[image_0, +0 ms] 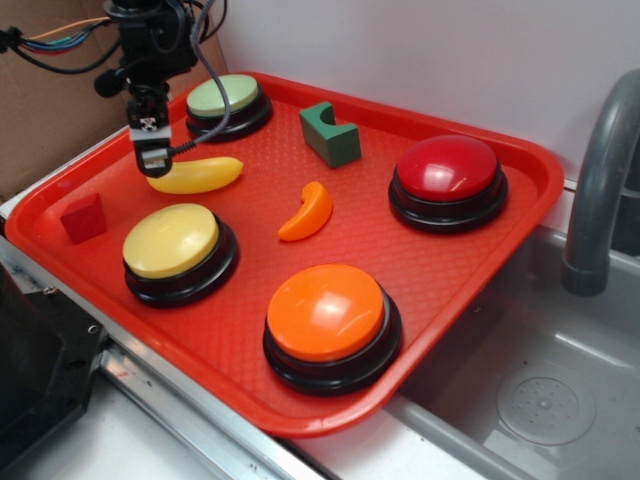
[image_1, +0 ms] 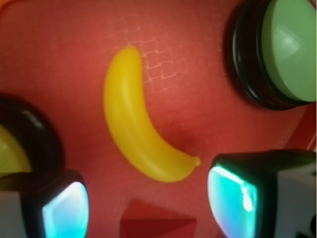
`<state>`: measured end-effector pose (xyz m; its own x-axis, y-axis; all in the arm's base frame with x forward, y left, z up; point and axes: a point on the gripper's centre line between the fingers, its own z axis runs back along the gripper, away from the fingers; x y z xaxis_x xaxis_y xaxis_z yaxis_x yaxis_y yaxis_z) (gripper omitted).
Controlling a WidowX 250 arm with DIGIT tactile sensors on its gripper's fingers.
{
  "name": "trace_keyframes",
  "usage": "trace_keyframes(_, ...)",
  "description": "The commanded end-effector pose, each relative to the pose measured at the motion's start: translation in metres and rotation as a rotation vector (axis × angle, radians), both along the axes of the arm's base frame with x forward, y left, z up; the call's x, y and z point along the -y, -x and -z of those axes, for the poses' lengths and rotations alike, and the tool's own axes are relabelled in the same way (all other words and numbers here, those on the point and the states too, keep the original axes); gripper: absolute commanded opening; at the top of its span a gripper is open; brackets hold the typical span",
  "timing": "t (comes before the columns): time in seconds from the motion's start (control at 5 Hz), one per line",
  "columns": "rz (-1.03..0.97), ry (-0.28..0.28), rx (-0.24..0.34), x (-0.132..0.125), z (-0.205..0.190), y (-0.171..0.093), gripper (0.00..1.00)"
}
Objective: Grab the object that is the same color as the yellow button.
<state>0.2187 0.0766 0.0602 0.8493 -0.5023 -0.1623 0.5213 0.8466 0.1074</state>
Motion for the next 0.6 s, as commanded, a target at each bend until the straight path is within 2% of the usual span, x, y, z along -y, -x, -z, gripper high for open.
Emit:
trace_keyframes(0.0, 0.018, -0.051, 0.009, 0.007, 0.015, -0.01, 1.0)
trace_keyframes(0.2, 0.013, -0.047, 0.014, 0.011, 0.024, -0.013, 1.0)
trace_keyframes(0.4, -0.033, -0.04, 0.022, 0.012, 0.032, -0.015, 0.91)
